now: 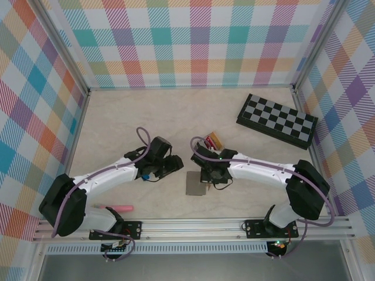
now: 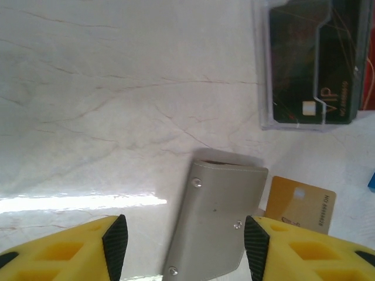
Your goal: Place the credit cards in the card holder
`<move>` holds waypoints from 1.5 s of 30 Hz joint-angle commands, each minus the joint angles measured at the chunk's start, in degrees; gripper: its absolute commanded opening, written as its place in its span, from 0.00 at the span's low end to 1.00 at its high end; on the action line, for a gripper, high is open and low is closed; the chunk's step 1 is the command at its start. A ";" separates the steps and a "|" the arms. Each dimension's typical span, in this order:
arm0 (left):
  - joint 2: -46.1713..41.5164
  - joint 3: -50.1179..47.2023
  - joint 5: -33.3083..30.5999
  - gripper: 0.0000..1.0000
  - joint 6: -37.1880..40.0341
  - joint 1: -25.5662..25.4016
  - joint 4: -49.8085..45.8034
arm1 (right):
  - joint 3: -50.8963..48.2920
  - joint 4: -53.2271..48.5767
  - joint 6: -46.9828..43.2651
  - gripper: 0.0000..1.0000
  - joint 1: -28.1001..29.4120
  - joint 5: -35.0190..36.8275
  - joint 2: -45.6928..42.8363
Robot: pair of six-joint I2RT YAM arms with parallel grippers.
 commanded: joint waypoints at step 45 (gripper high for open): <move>42.17 43.68 -12.23 0.89 6.30 -21.28 -26.37 | -30.82 15.83 4.21 0.00 -17.76 -13.87 -27.49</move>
